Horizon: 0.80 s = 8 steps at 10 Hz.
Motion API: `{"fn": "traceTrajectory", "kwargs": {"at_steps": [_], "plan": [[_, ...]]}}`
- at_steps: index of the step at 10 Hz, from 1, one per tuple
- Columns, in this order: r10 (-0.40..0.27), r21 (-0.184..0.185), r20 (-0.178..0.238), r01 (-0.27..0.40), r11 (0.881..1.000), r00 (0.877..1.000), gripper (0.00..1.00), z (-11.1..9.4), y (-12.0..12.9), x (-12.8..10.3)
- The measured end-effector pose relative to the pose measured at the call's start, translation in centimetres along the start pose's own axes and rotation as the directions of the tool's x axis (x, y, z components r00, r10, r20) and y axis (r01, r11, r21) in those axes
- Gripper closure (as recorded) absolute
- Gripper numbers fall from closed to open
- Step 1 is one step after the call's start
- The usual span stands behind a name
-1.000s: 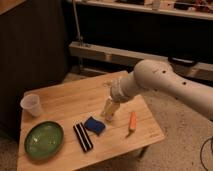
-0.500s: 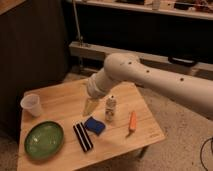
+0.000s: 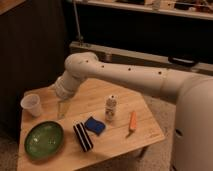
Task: Pick up the ceramic bowl
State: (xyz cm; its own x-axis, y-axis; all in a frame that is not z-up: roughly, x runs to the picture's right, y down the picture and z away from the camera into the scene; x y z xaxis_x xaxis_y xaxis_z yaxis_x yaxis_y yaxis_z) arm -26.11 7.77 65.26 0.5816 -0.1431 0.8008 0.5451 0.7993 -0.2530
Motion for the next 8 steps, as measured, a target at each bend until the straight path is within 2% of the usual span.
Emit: {"fn": "traceTrajectory", "kwargs": {"at_steps": [1,2,3,6,8], "plan": [[-0.074,0.011,-0.001,0.074,0.997,0.997,0.21,2.0,0.4,-0.2],[-0.148,0.036,-0.016,0.149,0.988,0.989,0.21,3.7,1.1,-0.1],[-0.185,0.058,-0.03,0.186,0.981,0.982,0.21,4.5,1.7,0.1],[-0.199,0.095,-0.057,0.204,0.974,0.978,0.21,5.1,3.8,2.0],[-0.192,0.098,-0.069,0.199,0.975,0.979,0.21,5.3,4.0,2.5]]}}
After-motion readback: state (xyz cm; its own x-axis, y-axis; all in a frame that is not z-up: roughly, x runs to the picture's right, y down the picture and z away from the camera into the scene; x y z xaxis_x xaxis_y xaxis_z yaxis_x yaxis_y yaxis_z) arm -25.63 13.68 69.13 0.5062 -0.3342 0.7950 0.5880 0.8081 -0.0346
